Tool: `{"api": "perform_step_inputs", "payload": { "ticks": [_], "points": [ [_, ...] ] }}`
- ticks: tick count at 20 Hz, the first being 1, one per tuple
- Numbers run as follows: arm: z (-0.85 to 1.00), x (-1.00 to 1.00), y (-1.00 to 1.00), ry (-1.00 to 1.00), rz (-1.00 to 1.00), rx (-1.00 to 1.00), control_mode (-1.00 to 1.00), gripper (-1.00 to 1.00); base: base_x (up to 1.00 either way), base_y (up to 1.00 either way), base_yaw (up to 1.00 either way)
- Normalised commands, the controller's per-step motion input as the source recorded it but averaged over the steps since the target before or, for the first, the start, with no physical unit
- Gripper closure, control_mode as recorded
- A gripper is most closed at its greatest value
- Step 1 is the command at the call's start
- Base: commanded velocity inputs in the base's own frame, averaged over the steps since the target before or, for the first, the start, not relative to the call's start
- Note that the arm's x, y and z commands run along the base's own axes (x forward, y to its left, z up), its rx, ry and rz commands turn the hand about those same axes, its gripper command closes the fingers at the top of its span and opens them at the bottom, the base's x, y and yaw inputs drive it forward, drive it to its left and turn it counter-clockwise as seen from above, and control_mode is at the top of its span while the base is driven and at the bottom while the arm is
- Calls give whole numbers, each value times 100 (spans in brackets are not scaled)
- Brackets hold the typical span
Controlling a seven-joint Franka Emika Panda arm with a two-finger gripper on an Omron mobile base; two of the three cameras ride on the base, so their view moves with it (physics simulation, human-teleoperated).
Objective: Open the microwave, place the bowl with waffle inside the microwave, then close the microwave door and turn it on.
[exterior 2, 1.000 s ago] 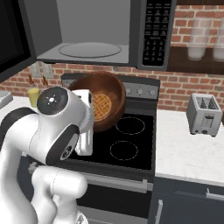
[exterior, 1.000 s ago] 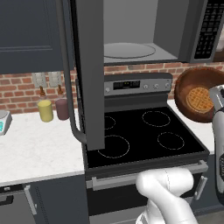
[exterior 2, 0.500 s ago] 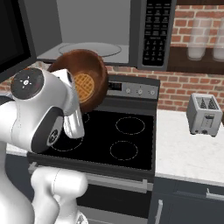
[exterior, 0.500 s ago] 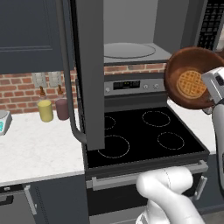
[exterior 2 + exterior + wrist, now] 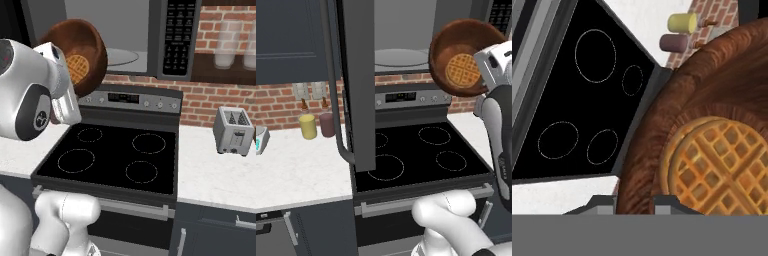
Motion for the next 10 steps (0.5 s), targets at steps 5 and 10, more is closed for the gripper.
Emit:
{"api": "perform_step_inputs", "payload": {
  "ticks": [5,10],
  "points": [
    [46,62,22,3,5,-9,-100,100,0,0,0],
    [26,66,12,0,0,-3,-100,100,0,0,0]
  ]
}}
